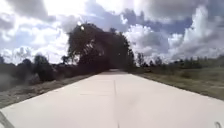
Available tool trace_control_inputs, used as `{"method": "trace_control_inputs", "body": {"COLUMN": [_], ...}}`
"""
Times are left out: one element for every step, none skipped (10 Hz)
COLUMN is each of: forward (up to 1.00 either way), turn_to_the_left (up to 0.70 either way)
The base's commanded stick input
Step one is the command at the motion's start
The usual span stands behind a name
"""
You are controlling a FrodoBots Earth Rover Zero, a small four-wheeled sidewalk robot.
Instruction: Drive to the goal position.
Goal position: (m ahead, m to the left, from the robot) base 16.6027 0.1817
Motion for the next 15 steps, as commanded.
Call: {"method": "trace_control_inputs", "body": {"forward": [1.00,1.00,1.00,1.00,1.00,1.00,1.00,1.00,1.00,1.00,1.00,1.00,1.00,1.00,1.00], "turn_to_the_left": [0.00,0.00,0.00,0.00,0.00,0.00,0.00,0.00,0.00,0.00,0.00,0.00,0.00,0.00,0.00]}}
